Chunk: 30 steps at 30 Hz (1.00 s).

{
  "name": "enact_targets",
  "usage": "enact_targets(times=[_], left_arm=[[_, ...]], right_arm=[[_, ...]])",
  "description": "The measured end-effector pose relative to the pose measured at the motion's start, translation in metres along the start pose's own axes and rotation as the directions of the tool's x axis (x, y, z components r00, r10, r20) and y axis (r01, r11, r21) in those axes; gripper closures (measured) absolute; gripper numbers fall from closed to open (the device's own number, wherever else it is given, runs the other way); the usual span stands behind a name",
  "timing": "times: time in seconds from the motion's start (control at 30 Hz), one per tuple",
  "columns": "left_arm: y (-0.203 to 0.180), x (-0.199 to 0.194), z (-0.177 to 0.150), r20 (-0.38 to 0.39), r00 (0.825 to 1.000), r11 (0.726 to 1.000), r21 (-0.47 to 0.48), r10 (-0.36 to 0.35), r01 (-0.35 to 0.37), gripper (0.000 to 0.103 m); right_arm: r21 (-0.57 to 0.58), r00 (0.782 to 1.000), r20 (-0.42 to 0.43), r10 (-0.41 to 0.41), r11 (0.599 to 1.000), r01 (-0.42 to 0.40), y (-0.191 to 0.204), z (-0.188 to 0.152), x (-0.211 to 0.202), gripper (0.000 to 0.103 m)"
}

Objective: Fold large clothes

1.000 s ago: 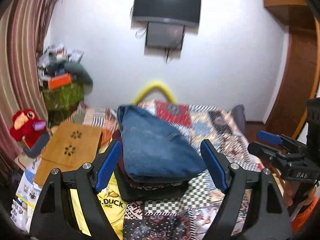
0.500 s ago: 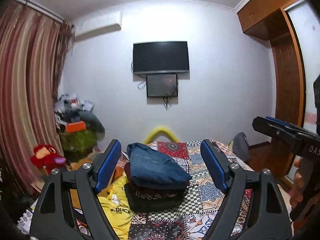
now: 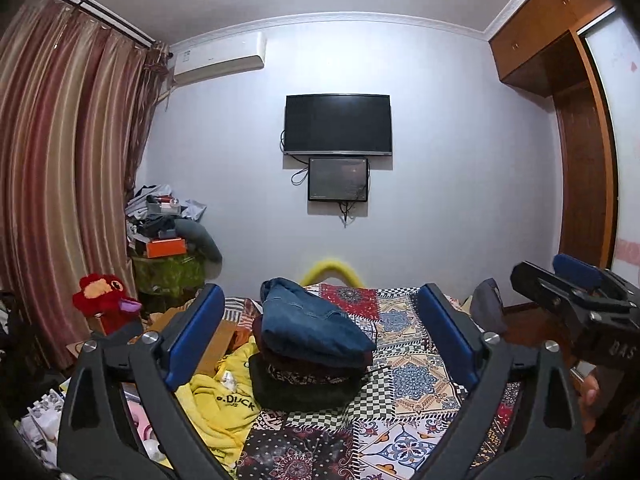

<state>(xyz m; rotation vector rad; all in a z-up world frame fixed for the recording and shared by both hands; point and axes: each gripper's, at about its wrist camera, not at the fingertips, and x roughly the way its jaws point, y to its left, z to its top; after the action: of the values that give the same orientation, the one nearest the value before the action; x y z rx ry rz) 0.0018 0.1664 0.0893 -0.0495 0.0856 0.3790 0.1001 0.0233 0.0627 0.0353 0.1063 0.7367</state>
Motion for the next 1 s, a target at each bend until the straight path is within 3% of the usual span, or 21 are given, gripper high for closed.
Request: enact_targets(times=[1.0], left_arm=[[0.002,0.007,-0.012,-0.030,0.999,1.000,-0.029,-0.011,0.010,0.003]], right_arm=[[-0.026,0.999,-0.032,-0.036,0.999,0.035,0.000,-0.007,-0.010,0.000]])
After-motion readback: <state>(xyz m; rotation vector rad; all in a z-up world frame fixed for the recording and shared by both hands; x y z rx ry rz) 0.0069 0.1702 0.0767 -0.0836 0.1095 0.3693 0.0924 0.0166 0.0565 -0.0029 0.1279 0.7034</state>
